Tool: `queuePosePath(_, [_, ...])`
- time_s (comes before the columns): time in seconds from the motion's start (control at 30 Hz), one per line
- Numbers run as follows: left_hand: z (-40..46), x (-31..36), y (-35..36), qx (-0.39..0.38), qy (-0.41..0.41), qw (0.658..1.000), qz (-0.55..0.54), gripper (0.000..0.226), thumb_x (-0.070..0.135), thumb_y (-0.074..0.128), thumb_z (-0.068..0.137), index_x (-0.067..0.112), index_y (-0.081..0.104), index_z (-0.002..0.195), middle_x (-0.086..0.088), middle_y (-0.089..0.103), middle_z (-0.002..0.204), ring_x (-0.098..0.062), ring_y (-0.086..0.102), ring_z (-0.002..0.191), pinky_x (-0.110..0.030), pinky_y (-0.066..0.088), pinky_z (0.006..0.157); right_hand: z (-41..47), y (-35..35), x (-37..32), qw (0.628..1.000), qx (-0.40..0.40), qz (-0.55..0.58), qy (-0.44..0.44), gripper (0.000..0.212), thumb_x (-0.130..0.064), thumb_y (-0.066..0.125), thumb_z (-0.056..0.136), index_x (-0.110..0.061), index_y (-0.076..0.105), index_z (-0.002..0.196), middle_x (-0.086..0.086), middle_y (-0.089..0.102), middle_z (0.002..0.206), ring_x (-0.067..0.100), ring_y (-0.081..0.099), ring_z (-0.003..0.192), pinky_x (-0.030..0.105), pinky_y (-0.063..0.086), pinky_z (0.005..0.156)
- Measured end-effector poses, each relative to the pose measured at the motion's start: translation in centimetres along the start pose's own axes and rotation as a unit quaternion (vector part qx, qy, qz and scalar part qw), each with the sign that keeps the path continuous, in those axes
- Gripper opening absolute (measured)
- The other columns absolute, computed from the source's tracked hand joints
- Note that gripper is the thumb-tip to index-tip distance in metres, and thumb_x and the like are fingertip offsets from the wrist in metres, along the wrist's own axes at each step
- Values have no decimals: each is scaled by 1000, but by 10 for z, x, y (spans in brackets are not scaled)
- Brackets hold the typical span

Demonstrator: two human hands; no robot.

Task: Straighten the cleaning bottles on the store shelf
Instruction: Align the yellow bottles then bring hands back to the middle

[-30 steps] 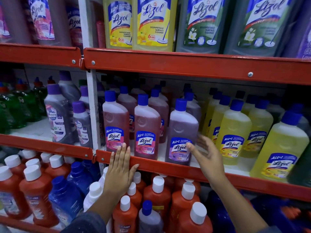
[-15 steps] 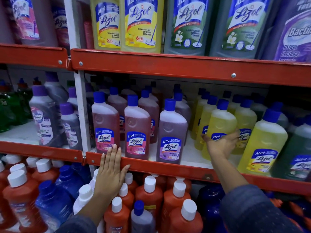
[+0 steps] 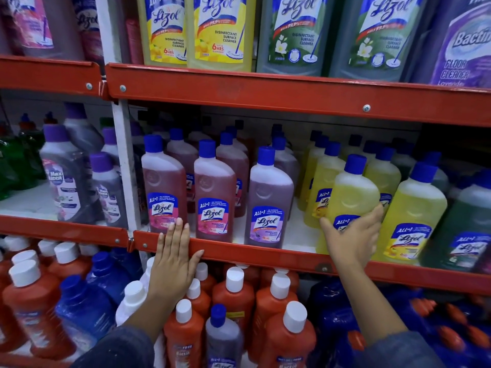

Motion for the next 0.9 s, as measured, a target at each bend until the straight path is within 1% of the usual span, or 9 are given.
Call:
queuePosePath(0.17, [1, 5, -7, -20, -22, 1000, -4, 68, 52, 17, 99, 4, 22, 147, -18, 24, 155, -17, -2, 148, -35, -3, 121, -3, -6, -1, 1000, -9, 19, 10, 114, -32, 81, 70, -7, 6, 152, 24, 31, 153, 42, 32, 141, 54, 30, 112])
queuePosePath(0.3, [1, 6, -11, -29, -19, 999, -5, 68, 51, 18, 99, 4, 20, 147, -17, 22, 156, -17, -2, 148, -35, -2, 121, -13, -11, -3, 998, -3, 54, 16, 111, -32, 80, 73, -9, 7, 153, 21, 26, 157, 38, 25, 145, 51, 26, 116])
queuePosePath(0.4, [-1, 9, -13, -17, -8, 1000, -14, 69, 52, 19, 98, 6, 14, 149, -13, 14, 158, -18, 1, 148, -35, 0, 121, -41, -12, -13, 995, 59, 77, -35, 95, -25, 72, 80, -8, 14, 153, 19, 27, 157, 35, 23, 146, 46, 21, 116])
queuePosePath(0.5, [1, 24, -20, 7, 44, 997, -58, 66, 48, 24, 99, 8, 12, 150, -10, 14, 159, -18, 6, 148, -35, 6, 121, -80, -3, -33, 977, 75, 141, -143, 72, -17, 63, 83, -5, 30, 146, 18, 41, 147, 29, 35, 136, 31, 24, 113])
queuePosePath(0.6, [10, 40, -33, 21, 27, 982, -186, 65, 51, 25, 98, 20, 5, 151, -3, 14, 160, -9, 9, 147, -27, 18, 118, -110, 19, -52, 960, -19, 209, -186, 50, -10, 58, 88, -3, 45, 136, 9, 53, 128, 18, 51, 117, 7, 36, 97])
queuePosePath(0.63, [15, 44, -38, 25, 0, 971, -237, 65, 54, 24, 97, 25, 4, 151, 1, 15, 160, -4, 9, 146, -21, 20, 114, -118, 27, -59, 954, -59, 230, -182, 44, -11, 56, 89, -5, 50, 132, 6, 56, 122, 17, 56, 111, 8, 42, 92])
queuePosePath(0.7, [22, 50, -46, 41, -69, 936, -342, 63, 56, 26, 95, 29, 8, 150, 6, 18, 158, 3, 14, 142, -14, 22, 110, -131, 42, -68, 944, -134, 251, -165, 39, -14, 52, 90, -9, 57, 128, 2, 63, 118, 12, 62, 108, 20, 50, 92])
queuePosePath(0.8, [33, 52, -55, 39, -181, 850, -492, 62, 56, 29, 94, 24, 26, 147, 3, 34, 151, 2, 33, 134, -14, 33, 105, -143, 63, -78, 928, -253, 248, -119, 44, -18, 52, 93, -13, 51, 137, -2, 59, 131, 7, 58, 120, 24, 50, 101])
queuePosePath(0.9, [41, 47, -57, 18, -205, 794, -572, 68, 74, 27, 84, 30, 47, 131, 2, 59, 130, -5, 53, 121, -29, 45, 101, -147, 80, -85, 917, -322, 225, -69, 61, -34, 51, 89, -21, 38, 147, 1, 54, 144, 13, 51, 132, 40, 46, 109])
Point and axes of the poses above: each hand's wrist, its own z-axis towards the middle knuckle, its own y-axis out of the palm, x = y × z, the point moved 1 cm from there along z, towards the middle knuckle
